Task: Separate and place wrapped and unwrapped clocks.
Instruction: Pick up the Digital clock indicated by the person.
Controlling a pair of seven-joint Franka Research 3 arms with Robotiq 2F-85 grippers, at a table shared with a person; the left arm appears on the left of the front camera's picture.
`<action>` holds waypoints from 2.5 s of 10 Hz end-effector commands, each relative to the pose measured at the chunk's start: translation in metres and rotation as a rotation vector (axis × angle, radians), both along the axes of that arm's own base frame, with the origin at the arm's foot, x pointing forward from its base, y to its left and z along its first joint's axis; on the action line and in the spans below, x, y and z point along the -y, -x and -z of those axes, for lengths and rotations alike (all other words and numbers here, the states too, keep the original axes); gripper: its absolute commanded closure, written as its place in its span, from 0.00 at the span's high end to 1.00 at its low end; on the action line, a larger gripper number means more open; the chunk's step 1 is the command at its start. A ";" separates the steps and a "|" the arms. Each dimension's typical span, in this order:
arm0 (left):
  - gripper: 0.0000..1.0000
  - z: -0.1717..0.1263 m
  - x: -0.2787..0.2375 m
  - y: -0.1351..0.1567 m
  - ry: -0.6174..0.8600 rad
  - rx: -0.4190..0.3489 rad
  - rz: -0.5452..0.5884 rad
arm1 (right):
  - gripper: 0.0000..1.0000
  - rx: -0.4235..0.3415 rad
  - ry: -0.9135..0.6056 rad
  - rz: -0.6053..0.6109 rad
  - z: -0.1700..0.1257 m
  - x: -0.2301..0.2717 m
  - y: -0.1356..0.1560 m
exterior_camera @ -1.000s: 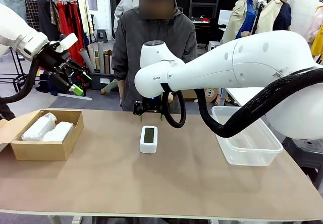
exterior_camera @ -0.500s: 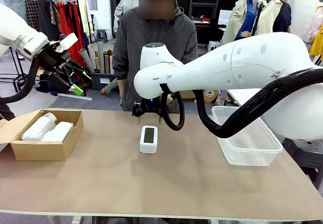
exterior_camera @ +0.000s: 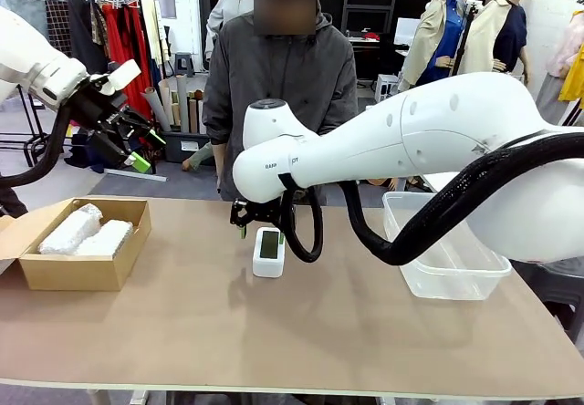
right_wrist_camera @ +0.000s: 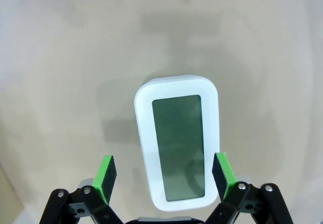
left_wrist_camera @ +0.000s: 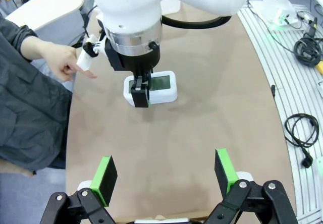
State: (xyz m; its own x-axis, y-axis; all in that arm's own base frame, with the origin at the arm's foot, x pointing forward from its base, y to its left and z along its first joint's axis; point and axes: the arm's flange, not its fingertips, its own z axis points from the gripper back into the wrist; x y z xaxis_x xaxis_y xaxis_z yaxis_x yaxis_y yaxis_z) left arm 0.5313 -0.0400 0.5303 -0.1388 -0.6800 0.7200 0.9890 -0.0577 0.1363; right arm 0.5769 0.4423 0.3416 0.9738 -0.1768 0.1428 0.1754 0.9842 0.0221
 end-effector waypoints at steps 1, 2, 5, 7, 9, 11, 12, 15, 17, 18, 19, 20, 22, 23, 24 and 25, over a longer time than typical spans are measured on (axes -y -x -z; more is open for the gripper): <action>1.00 -0.002 -0.002 0.002 -0.001 0.001 0.003 | 1.00 0.060 0.056 0.014 0.002 0.008 0.009; 1.00 -0.002 -0.002 0.002 -0.001 0.001 0.003 | 1.00 0.058 0.063 0.013 0.004 0.008 0.010; 1.00 -0.002 -0.002 0.002 -0.001 0.001 0.003 | 1.00 0.042 0.055 0.035 0.011 0.018 0.003; 1.00 -0.002 -0.002 0.002 -0.001 0.001 0.003 | 1.00 0.003 0.036 0.050 0.022 0.026 -0.001; 1.00 -0.002 -0.002 0.002 -0.001 0.001 0.003 | 1.00 -0.026 0.024 0.044 0.031 0.031 -0.002; 1.00 -0.002 -0.002 0.002 -0.001 0.001 0.003 | 0.96 -0.045 0.006 0.006 0.037 0.036 -0.003; 1.00 -0.002 -0.002 0.002 -0.001 0.001 0.003 | 0.90 -0.067 -0.015 0.013 0.043 0.036 -0.003; 1.00 -0.002 -0.002 0.002 -0.001 0.001 0.003 | 0.43 -0.068 -0.025 -0.021 0.045 0.039 -0.001; 1.00 -0.002 -0.002 0.002 -0.001 0.001 0.003 | 0.06 -0.054 -0.014 -0.062 0.032 0.039 0.000; 1.00 -0.002 -0.002 0.002 -0.001 0.001 0.003 | 0.00 -0.073 0.016 -0.120 0.023 0.037 0.002; 1.00 -0.002 -0.002 0.002 -0.001 0.001 0.003 | 0.00 -0.091 0.047 -0.233 0.010 0.036 0.001; 1.00 -0.002 -0.002 0.002 -0.001 0.001 0.003 | 0.00 -0.144 0.065 -0.319 -0.005 0.033 0.001; 1.00 -0.002 -0.002 0.002 -0.001 0.001 0.003 | 0.00 -0.146 0.047 -0.475 -0.042 0.034 -0.003; 1.00 -0.002 -0.002 0.002 -0.001 0.001 0.003 | 0.00 -0.156 0.045 -0.561 -0.061 0.034 -0.002; 1.00 -0.002 -0.002 0.002 -0.001 0.001 0.003 | 0.00 -0.123 0.053 -0.603 -0.082 0.035 -0.002; 1.00 -0.002 -0.002 0.002 -0.001 0.001 0.003 | 0.00 -0.117 0.044 -0.709 -0.108 0.036 0.003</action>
